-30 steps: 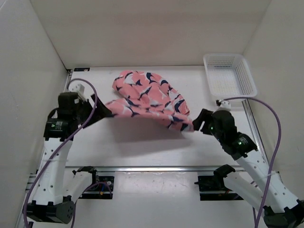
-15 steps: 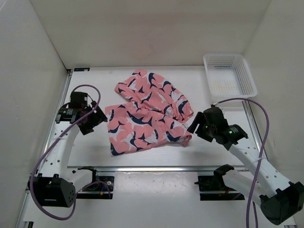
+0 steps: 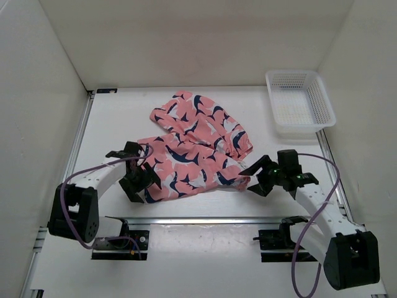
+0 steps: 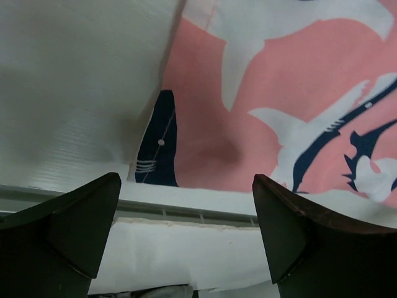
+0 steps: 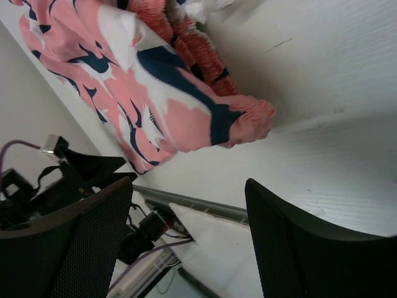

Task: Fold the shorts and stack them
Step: Flatten the shorts out

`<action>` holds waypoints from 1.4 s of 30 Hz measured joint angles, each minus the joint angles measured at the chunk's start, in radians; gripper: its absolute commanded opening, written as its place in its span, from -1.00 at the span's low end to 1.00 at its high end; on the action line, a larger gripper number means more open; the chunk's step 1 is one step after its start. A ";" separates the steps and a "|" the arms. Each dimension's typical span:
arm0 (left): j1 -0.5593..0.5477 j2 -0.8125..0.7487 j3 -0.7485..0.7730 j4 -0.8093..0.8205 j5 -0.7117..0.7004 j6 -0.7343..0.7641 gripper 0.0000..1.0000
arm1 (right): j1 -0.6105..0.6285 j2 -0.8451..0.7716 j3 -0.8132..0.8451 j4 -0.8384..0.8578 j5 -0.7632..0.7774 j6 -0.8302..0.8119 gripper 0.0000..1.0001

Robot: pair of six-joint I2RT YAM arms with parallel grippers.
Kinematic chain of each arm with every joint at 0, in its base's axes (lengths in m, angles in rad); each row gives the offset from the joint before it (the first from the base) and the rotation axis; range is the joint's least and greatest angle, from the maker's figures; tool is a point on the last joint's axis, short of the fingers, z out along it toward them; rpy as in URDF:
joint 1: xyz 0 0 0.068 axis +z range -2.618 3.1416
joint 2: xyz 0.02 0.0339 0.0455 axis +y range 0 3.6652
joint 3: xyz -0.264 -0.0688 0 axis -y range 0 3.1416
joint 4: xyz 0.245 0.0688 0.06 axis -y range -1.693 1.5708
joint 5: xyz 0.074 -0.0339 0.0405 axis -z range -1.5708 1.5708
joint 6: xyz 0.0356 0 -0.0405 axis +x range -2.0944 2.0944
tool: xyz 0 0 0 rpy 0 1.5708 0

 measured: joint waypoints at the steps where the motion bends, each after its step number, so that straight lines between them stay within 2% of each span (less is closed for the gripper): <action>1: -0.003 0.016 -0.007 0.011 0.000 -0.009 0.87 | -0.020 0.011 -0.016 0.018 -0.023 0.011 0.55; 6: -0.004 0.078 -0.014 0.054 -0.013 -0.034 -0.20 | -0.095 0.092 -0.045 0.105 -0.103 0.051 0.48; 7: -0.004 0.085 -0.013 0.058 -0.017 -0.033 -0.58 | -0.099 0.119 -0.045 0.128 -0.116 0.055 0.45; 8: -0.004 0.093 -0.009 0.061 -0.020 -0.033 -0.73 | -0.102 0.149 -0.045 0.145 -0.125 0.058 0.41; 9: -0.003 0.100 -0.006 0.065 -0.024 -0.028 -0.80 | -0.103 0.180 -0.045 0.161 -0.132 0.061 0.36; 10: -0.003 0.108 -0.002 0.071 -0.026 -0.024 -0.80 | -0.103 0.209 -0.045 0.174 -0.135 0.064 0.30; 11: -0.002 0.114 0.002 0.074 -0.028 -0.021 -0.80 | -0.103 0.234 -0.045 0.186 -0.137 0.066 0.10; 15: 0.011 0.122 0.027 0.076 -0.029 -0.014 -0.80 | -0.103 0.310 -0.029 0.207 -0.122 0.065 -1.00; 18: 0.047 0.121 0.064 0.066 -0.029 -0.003 -0.80 | -0.101 0.335 0.040 0.166 -0.076 0.021 -1.00; 21: 0.088 0.121 0.160 0.041 -0.011 0.007 -0.80 | -0.095 0.347 0.194 0.101 -0.010 -0.050 -1.00; 25: 0.104 0.143 0.425 -0.018 0.016 0.028 -0.80 | -0.076 0.394 0.502 0.013 0.111 -0.183 -1.00; 28: 0.116 0.150 0.608 -0.028 0.018 0.044 -0.80 | -0.017 0.396 0.696 -0.013 0.241 -0.306 -1.00; 30: 0.138 0.138 0.664 -0.029 0.012 0.056 -0.80 | 0.050 0.364 0.731 -0.007 0.327 -0.386 -1.00; 32: 0.171 0.117 0.652 -0.040 0.003 0.064 -0.80 | 0.127 0.319 0.703 -0.018 0.395 -0.446 -1.00; 33: 0.187 0.108 0.632 -0.048 -0.001 0.068 -0.80 | 0.179 0.294 0.665 -0.012 0.428 -0.462 -0.98; 34: 0.204 0.098 0.597 -0.050 -0.006 0.070 -0.80 | 0.227 0.270 0.613 -0.013 0.461 -0.470 -0.46; 36: 0.232 0.080 0.501 -0.058 -0.024 0.079 -0.80 | 0.320 0.246 0.499 -0.043 0.517 -0.459 0.07; 37: 0.243 0.078 0.451 -0.063 -0.029 0.082 -0.80 | 0.356 0.247 0.439 -0.066 0.531 -0.437 0.49; 39: 0.261 0.080 0.366 -0.074 -0.045 0.092 -0.61 | 0.389 0.268 0.350 -0.136 0.539 -0.386 0.66; 42: 0.274 0.084 0.301 -0.103 -0.057 0.110 -0.38 | 0.373 0.267 0.272 -0.232 0.520 -0.303 0.67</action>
